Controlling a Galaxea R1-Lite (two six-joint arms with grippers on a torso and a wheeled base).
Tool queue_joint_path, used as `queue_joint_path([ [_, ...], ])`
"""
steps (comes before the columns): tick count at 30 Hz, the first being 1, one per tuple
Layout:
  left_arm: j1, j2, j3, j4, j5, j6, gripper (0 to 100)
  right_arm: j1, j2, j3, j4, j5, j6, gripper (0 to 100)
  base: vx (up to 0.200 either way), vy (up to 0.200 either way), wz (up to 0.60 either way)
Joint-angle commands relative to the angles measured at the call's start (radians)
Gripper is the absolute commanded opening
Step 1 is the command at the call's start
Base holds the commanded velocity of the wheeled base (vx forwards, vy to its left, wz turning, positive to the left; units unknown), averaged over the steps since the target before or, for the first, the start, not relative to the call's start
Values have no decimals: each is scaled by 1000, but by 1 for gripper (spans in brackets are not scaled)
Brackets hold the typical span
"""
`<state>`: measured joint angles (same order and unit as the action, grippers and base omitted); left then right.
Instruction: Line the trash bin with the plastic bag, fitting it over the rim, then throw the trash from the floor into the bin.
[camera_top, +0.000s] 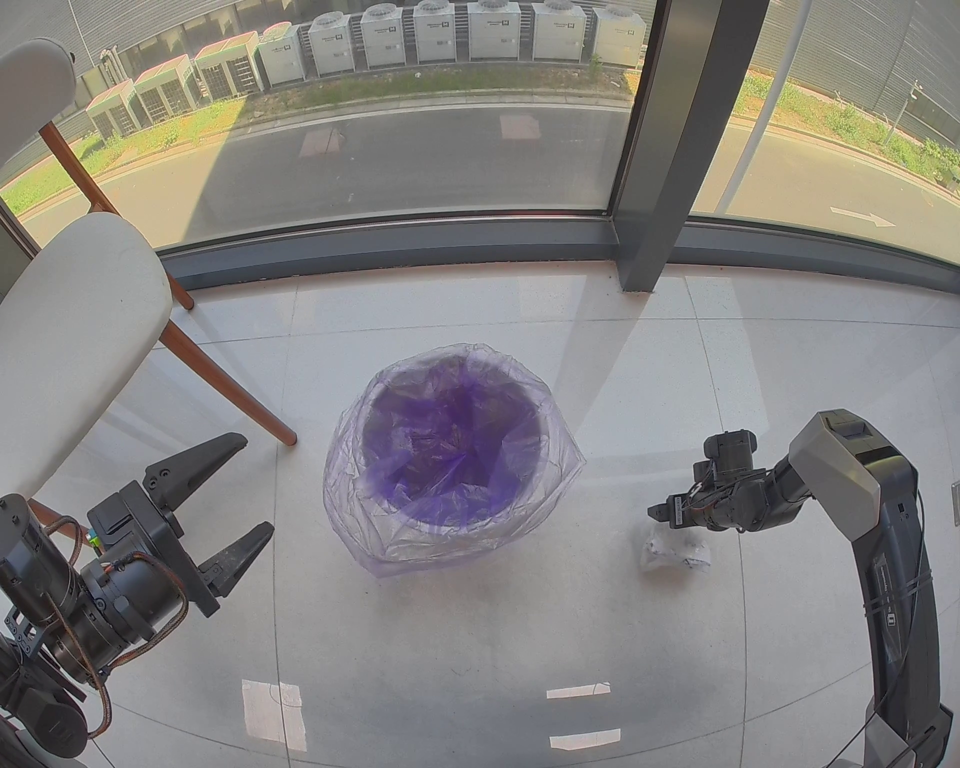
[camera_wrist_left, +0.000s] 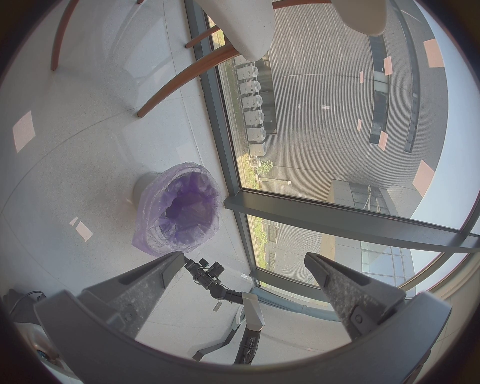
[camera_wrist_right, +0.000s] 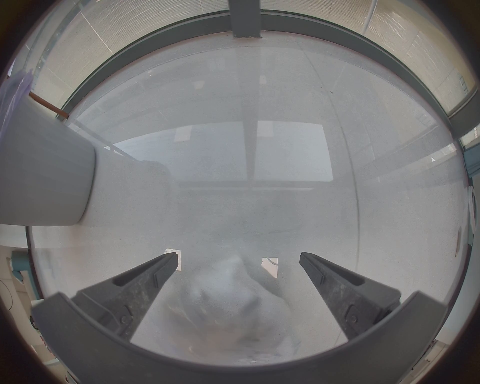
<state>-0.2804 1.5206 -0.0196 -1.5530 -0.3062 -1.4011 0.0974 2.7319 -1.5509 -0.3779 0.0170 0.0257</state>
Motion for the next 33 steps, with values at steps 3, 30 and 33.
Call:
queue_joint_path([
  [3, 0, -5, 12, -18, -1, 1, 100, 21, 11, -5, 7, 17, 0, 100, 0, 0, 0],
  [30, 35, -4, 15, -18, -2, -1, 100, 5, -40, -11, 149, 80, -127, 100, 0, 0, 0],
  [33, 41, -2, 15, -18, -2, -1, 100, 4, -28, -34, 203, 89, -129, 100, 0, 0, 0],
])
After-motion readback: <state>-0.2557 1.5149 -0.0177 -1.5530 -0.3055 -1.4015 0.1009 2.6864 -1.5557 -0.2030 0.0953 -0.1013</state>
